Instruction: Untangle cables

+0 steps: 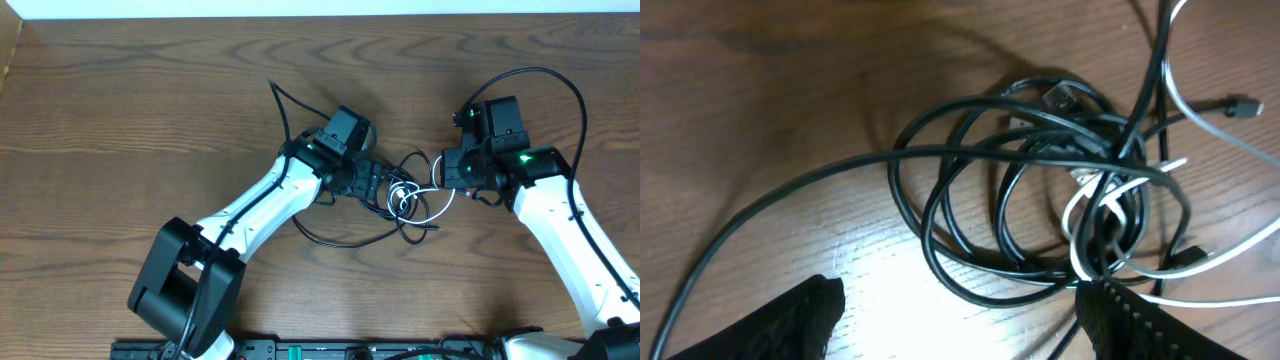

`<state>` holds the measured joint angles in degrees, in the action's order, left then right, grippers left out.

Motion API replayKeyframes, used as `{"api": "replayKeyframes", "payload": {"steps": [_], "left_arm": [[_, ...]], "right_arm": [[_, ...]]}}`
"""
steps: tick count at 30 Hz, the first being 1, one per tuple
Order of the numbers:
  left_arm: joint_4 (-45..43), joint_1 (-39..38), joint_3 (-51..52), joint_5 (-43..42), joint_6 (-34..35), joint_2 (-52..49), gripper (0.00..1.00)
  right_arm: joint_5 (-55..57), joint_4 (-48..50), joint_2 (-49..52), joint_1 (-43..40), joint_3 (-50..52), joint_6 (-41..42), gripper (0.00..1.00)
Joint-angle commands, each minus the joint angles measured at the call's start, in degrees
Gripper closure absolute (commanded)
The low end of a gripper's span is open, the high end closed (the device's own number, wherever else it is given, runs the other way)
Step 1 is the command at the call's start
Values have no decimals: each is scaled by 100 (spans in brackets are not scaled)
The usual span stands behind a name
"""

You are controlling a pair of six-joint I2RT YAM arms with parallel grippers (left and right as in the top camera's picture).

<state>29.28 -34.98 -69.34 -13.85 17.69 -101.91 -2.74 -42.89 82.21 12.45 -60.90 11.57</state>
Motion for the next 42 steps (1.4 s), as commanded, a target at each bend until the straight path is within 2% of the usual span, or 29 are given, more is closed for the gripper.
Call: {"api": "replayKeyframes", "payload": {"steps": [1, 13, 19, 22, 24, 29, 30, 35, 39, 42], "left_arm": [[-98, 28, 184, -72, -116, -136, 21], [-339, 31, 186, -68, -118, -813, 21], [-745, 31, 186, -68, -118, -931, 22], [-885, 44, 186, -26, -118, -931, 32], [-885, 70, 186, 20, -118, -931, 42], [-866, 188, 186, 15, -118, -918, 87], [-863, 214, 186, 13, -118, -892, 92], [-859, 369, 184, 15, -229, -566, 93], [-728, 573, 184, 13, -216, 74, 93], [-505, 721, 184, 13, -177, 632, 93]], "right_arm": [[85, -37, -98, -39, -57, 83, 99], [85, -44, -98, -39, -57, 83, 99], [83, -39, -98, -37, -57, 83, 99], [85, -44, -98, -37, -57, 83, 99], [83, -44, -98, -37, -57, 83, 99], [85, -57, -98, -37, -57, 83, 99], [87, -66, -98, -37, -57, 83, 99], [188, -153, -98, -42, -57, 85, 99], [431, -258, -98, -46, -57, 114, 99], [935, -426, -98, -52, -57, 472, 99]]}}
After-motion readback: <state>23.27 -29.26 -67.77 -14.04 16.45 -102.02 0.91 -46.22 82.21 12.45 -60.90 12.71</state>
